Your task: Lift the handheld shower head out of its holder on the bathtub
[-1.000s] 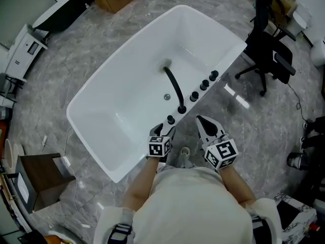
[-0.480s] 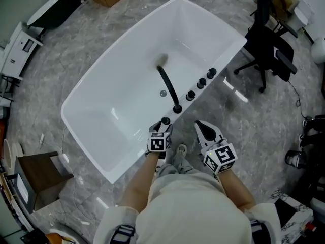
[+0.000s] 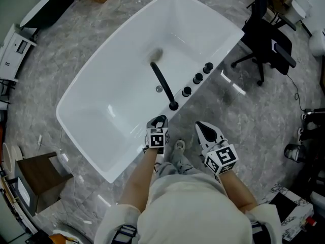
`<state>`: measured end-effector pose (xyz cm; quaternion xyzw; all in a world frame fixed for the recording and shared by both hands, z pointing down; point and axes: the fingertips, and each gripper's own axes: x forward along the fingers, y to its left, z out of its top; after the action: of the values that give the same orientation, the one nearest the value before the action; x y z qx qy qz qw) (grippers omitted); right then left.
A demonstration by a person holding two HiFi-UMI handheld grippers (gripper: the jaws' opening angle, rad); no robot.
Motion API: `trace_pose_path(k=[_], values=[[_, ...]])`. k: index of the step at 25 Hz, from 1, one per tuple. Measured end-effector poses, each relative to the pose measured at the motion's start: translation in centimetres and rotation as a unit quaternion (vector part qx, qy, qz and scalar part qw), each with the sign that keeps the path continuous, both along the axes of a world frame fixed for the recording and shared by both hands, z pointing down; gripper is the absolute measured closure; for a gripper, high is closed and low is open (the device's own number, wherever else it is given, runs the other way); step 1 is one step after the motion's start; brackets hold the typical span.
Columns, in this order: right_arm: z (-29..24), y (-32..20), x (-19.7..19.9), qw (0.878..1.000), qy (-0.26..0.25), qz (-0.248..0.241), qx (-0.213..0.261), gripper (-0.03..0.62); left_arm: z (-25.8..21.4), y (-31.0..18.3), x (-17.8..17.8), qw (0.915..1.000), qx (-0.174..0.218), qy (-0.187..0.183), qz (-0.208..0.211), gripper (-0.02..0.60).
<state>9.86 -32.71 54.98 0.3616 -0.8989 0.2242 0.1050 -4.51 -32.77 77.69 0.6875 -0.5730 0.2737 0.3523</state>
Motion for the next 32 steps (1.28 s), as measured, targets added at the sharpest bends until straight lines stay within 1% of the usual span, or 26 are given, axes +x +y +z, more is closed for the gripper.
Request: trace_pose_path(k=[1,5,9,15,23,32], values=[[0.1,0.0,0.0,1.000,0.000,0.000,-0.001,0.574,0.1,0.0,0.1,1.0000,0.001,-0.005,0.005,0.425],[0.0,0.0,-0.1,1.000,-0.002,-0.001,0.000,0.574,0.2,0.1,0.2,0.9996,0.002,-0.020,0.020,0.433],[-0.3,0.0,-0.6,1.000,-0.006,-0.002,0.002,0.574,0.3,0.6,-0.1,0.9994,-0.002,-0.024,0.025,0.437],[-0.5,0.4,-1.1,1.000,-0.010,-0.002,0.005,0.574,-1.0,1.2,-0.3,0.9996,0.011,-0.021,0.017,0.437],[-1.2,1.8,-1.8,1.000,-0.014,0.000,0.015,0.574,-3.4,2.2,-0.6,0.9991,0.041,-0.011,0.005,0.439],[-2.5,4.8,-3.1,0.999,-0.016,0.013,0.034,0.574,-6.2,4.6,-1.6,0.9968,0.078,0.012,-0.008,0.439]])
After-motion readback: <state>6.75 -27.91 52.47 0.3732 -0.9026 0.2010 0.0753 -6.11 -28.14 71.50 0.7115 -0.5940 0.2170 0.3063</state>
